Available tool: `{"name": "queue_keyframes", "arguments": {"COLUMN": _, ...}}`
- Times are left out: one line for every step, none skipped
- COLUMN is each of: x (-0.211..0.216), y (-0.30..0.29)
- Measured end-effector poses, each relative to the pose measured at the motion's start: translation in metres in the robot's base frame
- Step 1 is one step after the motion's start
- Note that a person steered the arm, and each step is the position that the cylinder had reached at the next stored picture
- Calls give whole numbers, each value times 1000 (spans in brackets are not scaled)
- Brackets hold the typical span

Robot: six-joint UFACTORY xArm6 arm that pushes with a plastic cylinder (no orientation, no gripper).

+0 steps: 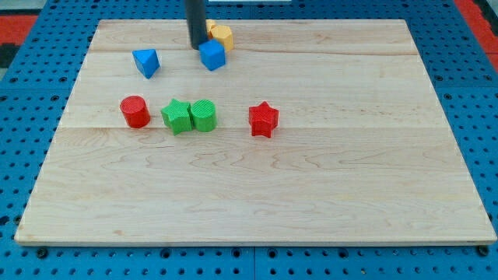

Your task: Move the yellow blocks to the right side of the blue cube

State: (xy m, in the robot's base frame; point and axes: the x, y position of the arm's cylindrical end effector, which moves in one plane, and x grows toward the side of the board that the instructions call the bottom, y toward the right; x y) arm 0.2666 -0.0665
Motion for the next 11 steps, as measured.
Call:
{"name": "queue_keyframes", "arguments": {"x": 36, "y": 44}}
{"name": "queue_keyframes", "arguments": {"x": 44, "y": 51}}
{"name": "queue_keyframes", "arguments": {"x": 35, "y": 3}}
{"name": "queue_keyframes", "arguments": {"x": 14, "y": -20}}
{"name": "queue_keyframes", "arguments": {"x": -14, "y": -71}}
{"name": "queue_keyframes", "arguments": {"x": -39, "y": -41}}
{"name": "queue_keyframes", "arguments": {"x": -46, "y": -36}}
{"name": "queue_keyframes", "arguments": {"x": -62, "y": -44}}
{"name": "queue_keyframes", "arguments": {"x": -51, "y": -12}}
{"name": "queue_keyframes", "arguments": {"x": 7, "y": 68}}
{"name": "queue_keyframes", "arguments": {"x": 35, "y": 108}}
